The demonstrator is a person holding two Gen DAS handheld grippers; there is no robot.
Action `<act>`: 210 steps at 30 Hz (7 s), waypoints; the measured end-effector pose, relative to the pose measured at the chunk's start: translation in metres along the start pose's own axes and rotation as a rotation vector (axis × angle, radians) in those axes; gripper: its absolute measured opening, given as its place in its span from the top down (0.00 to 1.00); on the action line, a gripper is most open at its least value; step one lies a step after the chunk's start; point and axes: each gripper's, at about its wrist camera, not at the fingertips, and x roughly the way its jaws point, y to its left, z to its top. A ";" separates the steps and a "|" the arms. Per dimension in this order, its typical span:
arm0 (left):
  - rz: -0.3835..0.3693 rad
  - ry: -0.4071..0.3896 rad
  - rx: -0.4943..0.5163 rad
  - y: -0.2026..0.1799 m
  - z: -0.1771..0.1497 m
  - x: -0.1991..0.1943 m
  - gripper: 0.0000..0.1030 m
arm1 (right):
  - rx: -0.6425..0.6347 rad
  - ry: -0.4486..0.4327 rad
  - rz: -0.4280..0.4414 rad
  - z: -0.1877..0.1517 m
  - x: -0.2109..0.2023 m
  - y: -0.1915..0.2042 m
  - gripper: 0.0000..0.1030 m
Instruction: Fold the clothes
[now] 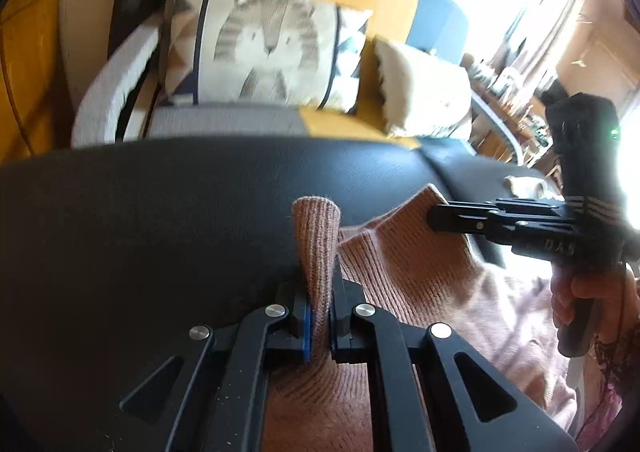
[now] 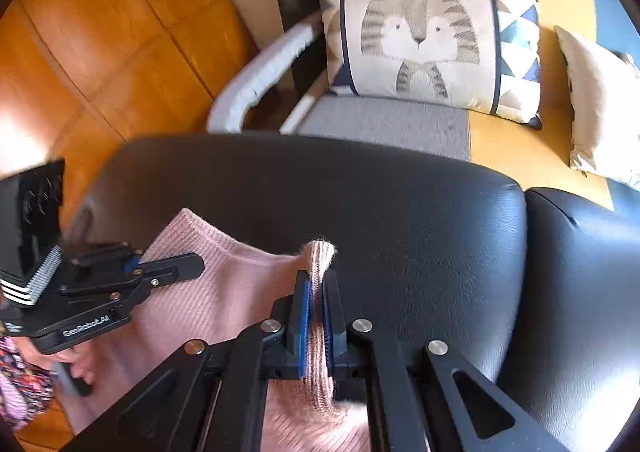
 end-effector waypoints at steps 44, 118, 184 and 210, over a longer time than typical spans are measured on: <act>-0.311 0.017 -0.132 0.003 -0.206 -0.137 0.91 | 0.020 -0.022 0.225 -0.264 -0.107 0.083 0.81; 0.283 -0.083 -0.003 0.006 -0.086 -0.028 0.88 | -0.115 -0.172 -0.283 -0.112 -0.020 0.075 0.76; 0.313 -0.068 0.124 -0.011 -0.325 -0.184 0.81 | -0.850 -0.077 -0.499 -0.381 -0.129 0.173 0.70; 0.260 0.097 0.686 -0.048 -0.294 -0.143 0.80 | -0.769 -0.067 -0.464 -0.363 -0.132 0.166 0.69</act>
